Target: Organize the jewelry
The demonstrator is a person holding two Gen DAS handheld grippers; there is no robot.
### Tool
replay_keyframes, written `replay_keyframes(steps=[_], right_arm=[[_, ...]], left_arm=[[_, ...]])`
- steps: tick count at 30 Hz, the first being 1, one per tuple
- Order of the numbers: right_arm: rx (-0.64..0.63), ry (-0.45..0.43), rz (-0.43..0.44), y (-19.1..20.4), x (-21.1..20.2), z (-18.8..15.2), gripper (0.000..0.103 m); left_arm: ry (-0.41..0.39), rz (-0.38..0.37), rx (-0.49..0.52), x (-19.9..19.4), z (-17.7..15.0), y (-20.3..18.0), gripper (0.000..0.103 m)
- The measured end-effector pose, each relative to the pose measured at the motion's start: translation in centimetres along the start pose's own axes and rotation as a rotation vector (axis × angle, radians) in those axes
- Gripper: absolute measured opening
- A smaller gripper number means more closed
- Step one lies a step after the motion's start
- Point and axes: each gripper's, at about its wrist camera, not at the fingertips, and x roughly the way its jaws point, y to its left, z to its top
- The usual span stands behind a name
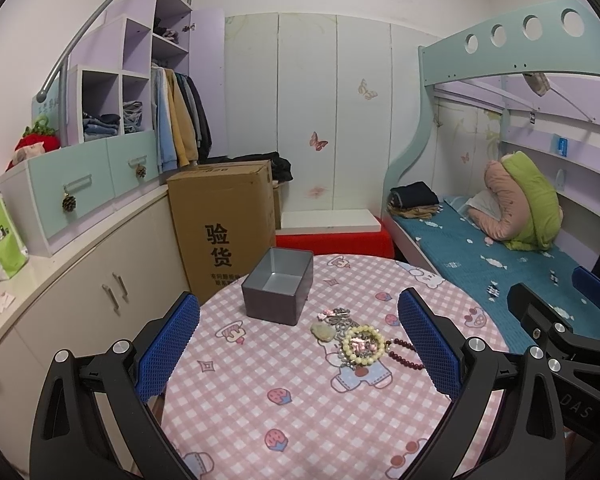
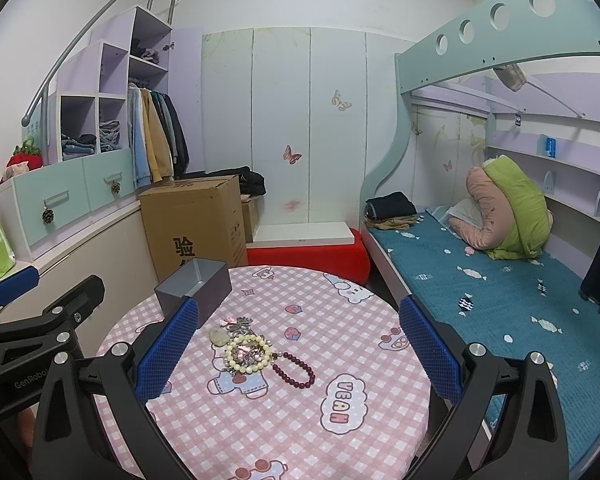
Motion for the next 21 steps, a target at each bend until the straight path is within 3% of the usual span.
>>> replay_keyframes(steps=[21], right_arm=[[-0.007,-0.016,0.003,0.9,0.8,0.5,0.097]], left_arm=[[-0.028,-0.003,-0.010,0.6,0.3,1.0,0.097]])
